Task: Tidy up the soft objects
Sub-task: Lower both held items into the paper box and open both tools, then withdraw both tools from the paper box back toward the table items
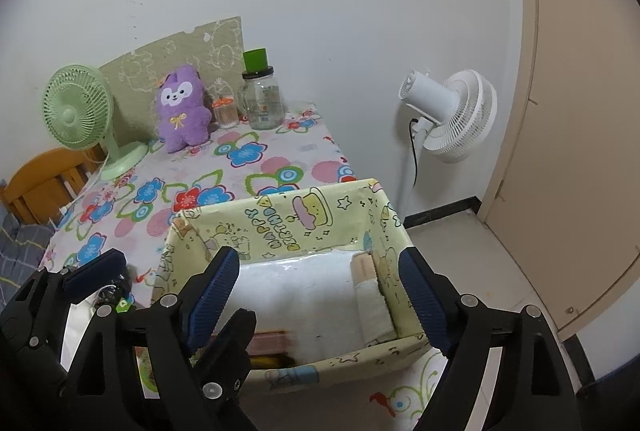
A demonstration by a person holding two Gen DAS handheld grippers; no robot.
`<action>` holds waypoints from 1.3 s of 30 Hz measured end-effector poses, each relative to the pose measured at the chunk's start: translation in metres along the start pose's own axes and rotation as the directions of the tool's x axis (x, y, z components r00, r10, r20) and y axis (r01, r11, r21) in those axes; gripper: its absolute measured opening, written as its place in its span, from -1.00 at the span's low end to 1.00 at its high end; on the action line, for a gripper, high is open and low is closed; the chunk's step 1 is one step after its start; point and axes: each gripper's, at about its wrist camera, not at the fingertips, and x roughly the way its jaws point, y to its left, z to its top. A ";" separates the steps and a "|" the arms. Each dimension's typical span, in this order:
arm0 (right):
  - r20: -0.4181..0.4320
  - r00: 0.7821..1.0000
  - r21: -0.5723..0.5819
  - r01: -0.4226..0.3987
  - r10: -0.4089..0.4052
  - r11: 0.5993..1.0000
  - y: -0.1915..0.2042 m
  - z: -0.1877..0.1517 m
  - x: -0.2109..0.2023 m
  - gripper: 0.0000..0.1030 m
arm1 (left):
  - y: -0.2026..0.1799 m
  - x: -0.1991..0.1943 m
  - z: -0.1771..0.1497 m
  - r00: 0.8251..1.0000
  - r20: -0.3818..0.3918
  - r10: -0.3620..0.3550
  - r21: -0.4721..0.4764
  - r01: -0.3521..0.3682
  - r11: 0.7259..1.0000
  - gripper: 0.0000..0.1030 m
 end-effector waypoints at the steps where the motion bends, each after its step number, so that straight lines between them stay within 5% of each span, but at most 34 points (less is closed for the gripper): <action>1: 0.001 1.000 -0.001 -0.001 0.001 1.000 0.001 0.000 -0.001 0.64 | 0.001 -0.002 0.000 1.000 0.003 0.002 -0.002 -0.002 1.000 0.99; 39: 0.110 0.994 -0.073 -0.012 0.020 0.997 0.084 -0.006 -0.059 0.97 | 0.064 -0.073 -0.020 0.994 0.093 0.052 -0.051 -0.047 0.998 1.00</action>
